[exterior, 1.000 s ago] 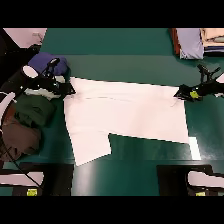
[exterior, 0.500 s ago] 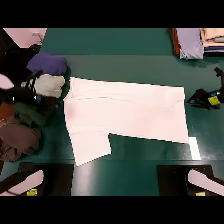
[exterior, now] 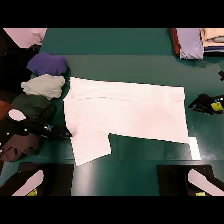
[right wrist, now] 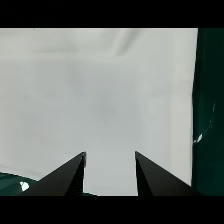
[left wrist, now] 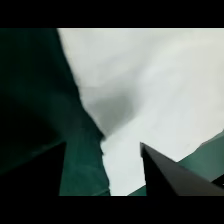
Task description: Fold the shirts.
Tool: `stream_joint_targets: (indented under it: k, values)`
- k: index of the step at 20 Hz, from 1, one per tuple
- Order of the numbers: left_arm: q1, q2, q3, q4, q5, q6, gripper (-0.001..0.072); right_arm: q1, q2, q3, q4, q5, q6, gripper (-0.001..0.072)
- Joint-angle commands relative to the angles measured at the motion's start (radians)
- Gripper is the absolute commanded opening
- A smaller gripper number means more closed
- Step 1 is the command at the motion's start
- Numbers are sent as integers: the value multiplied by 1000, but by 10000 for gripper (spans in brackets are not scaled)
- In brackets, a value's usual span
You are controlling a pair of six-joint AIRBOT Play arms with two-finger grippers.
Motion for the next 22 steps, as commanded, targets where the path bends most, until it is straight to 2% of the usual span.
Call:
stream_joint_targets:
  k: [1, 4, 6, 7, 8, 10, 13, 16, 17, 18, 22]
  values:
    - [1, 5, -63, -64, 35, 50, 544, 0, 4, -3, 0, 5, -1, 366]
    - [-6, 5, -65, -82, 76, 51, 543, 0, 4, -3, 0, 11, -1, 366]
    - [-69, 5, -65, -84, 118, 50, 541, 0, 4, -3, 0, 18, -1, 366]
    - [-110, 5, -65, -85, 137, 46, 474, 0, 4, -3, -1, 23, -1, 366]
    - [-151, 5, -65, -84, 150, 46, 278, -1, 4, -3, -2, 33, -1, 367]
    - [-189, 5, -62, -85, 159, 20, 27, -2, 4, -3, -14, 66, -2, 366]
    - [-192, 5, -17, -84, 104, 5, 23, -27, 10, -28, -110, 121, -1, 367]
    - [-192, 5, 64, -84, 59, 10, 23, -143, 58, -196, -140, 111, -16, 367]
    - [-192, 6, 87, -85, 62, 10, 23, -189, 72, -257, -136, 103, -40, 444]
    - [-192, 5, 105, -85, 69, 16, 23, -237, 77, -314, -133, 98, -65, 588]
    - [-192, 5, 122, -85, 95, 22, 23, -328, 39, -440, -131, 20, -90, 549]
